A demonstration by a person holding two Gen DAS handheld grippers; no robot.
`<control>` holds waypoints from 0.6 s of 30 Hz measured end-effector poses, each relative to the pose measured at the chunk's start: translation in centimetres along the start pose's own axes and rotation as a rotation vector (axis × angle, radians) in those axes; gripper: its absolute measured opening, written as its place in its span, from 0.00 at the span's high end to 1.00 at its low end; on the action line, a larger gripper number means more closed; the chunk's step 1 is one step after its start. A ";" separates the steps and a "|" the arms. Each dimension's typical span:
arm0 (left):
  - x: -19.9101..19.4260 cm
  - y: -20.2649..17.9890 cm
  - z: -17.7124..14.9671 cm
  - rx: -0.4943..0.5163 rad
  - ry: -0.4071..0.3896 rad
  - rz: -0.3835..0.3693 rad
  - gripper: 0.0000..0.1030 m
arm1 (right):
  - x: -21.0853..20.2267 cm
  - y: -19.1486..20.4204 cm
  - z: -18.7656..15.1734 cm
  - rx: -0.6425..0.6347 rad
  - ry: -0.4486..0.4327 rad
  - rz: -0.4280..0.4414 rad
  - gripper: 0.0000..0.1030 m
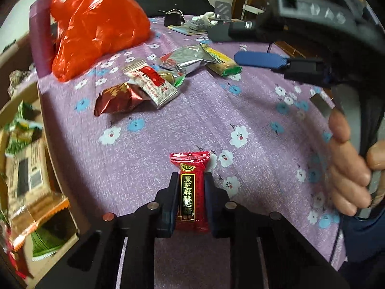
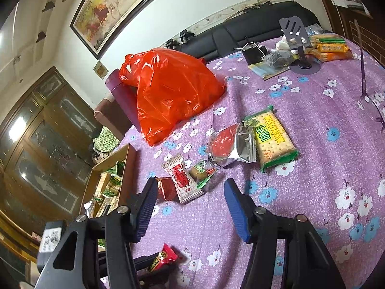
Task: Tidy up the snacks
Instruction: 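Lift the red candy bar with the left gripper while the right gripper reaches toward a red packet, then grasp the red-and-white packet with the right gripper while the left gripper holds the candy bar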
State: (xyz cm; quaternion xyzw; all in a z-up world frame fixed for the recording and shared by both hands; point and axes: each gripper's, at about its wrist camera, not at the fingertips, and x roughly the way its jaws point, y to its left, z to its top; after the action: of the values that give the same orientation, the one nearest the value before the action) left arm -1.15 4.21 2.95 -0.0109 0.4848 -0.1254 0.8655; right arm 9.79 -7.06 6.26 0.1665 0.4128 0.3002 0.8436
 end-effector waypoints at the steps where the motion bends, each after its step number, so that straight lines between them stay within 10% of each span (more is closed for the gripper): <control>1: -0.1 0.2 -0.1 -0.007 -0.003 -0.003 0.82 | 0.3 0.1 0.0 0.002 0.011 -0.003 0.51; 18: -0.7 1.6 -0.6 -0.052 -0.031 -0.070 0.82 | 10.3 3.5 1.7 -0.068 0.225 -0.101 0.58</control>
State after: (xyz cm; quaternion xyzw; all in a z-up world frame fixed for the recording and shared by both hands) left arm -1.67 5.98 2.94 -0.0524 0.4740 -0.1428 0.8673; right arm 14.77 2.19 2.97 0.0819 0.5023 0.2879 0.8112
